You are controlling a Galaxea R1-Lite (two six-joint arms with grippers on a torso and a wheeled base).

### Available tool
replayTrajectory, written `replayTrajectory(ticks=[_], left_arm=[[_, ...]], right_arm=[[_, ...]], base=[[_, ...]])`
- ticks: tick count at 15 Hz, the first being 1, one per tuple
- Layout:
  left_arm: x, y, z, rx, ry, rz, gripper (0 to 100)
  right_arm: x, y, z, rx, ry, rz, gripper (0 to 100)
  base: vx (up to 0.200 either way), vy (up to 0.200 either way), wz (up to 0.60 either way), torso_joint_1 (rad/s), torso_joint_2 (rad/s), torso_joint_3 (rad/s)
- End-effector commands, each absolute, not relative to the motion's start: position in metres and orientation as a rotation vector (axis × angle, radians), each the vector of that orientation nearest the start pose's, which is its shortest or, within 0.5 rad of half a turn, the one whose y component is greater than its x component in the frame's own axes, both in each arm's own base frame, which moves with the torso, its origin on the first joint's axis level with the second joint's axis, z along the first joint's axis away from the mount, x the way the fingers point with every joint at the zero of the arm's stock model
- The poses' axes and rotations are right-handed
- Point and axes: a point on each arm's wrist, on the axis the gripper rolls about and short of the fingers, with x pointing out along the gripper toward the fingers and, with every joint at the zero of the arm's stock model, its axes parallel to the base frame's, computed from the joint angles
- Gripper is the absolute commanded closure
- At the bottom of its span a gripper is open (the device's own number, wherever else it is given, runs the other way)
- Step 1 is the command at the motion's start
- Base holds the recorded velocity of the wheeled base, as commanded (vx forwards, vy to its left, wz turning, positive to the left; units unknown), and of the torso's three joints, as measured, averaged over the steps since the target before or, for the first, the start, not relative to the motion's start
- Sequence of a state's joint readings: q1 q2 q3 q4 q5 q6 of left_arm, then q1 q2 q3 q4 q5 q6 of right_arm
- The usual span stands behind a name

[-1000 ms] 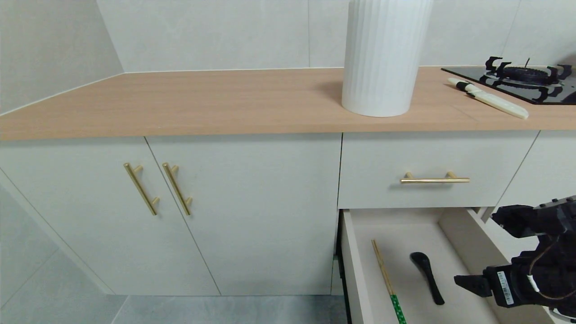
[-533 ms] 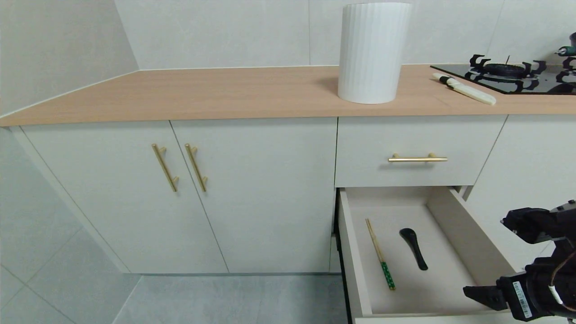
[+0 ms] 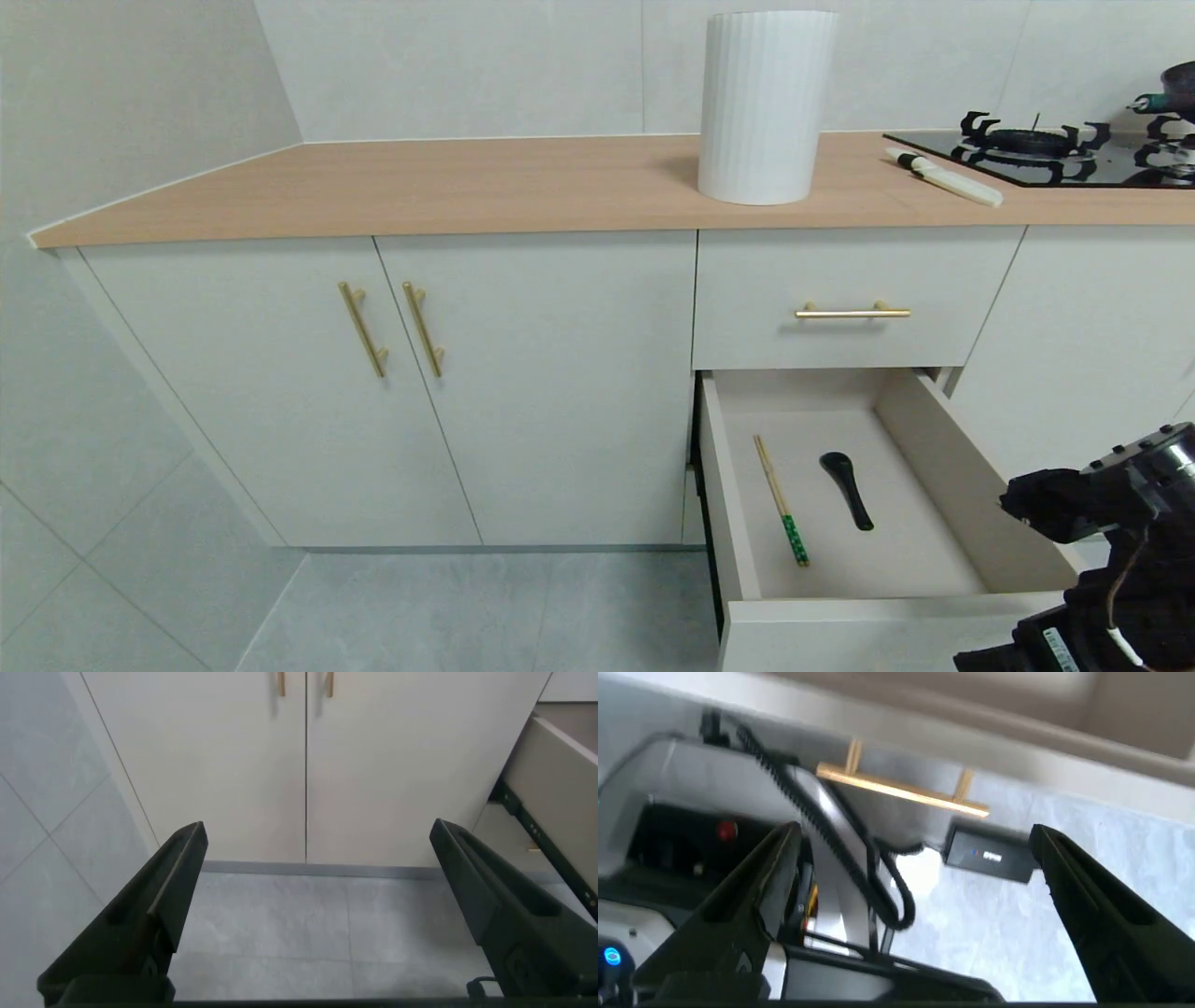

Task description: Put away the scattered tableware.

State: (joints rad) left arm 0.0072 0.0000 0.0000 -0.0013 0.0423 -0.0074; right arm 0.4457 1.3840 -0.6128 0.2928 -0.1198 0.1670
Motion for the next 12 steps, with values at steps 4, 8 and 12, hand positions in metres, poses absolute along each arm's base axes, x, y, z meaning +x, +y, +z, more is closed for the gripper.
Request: replayTrajectory(ticks=[4,8,12], left_arm=[[-0.023,0.001,0.076,-0.008,-0.002,0.051,0],[-0.023,0.001,0.076,-0.008,-0.002,0.051,0],[-0.023,0.001,0.076,-0.008,-0.003,0.051,0]], right_arm=[[0.17,0.082,0.117,-0.143,1.152,0.172,0],[0.184,0.089,0.111,-0.066,1.109,0.134,0],[0.195,0.093,0.108,-0.036,1.045,0.084,0]], base=[[0.0,0.0,0.0,0.0,0.0,0.0],[0.0,0.0,0.0,0.0,0.0,0.0],[0.0,0.0,0.0,0.0,0.0,0.0]])
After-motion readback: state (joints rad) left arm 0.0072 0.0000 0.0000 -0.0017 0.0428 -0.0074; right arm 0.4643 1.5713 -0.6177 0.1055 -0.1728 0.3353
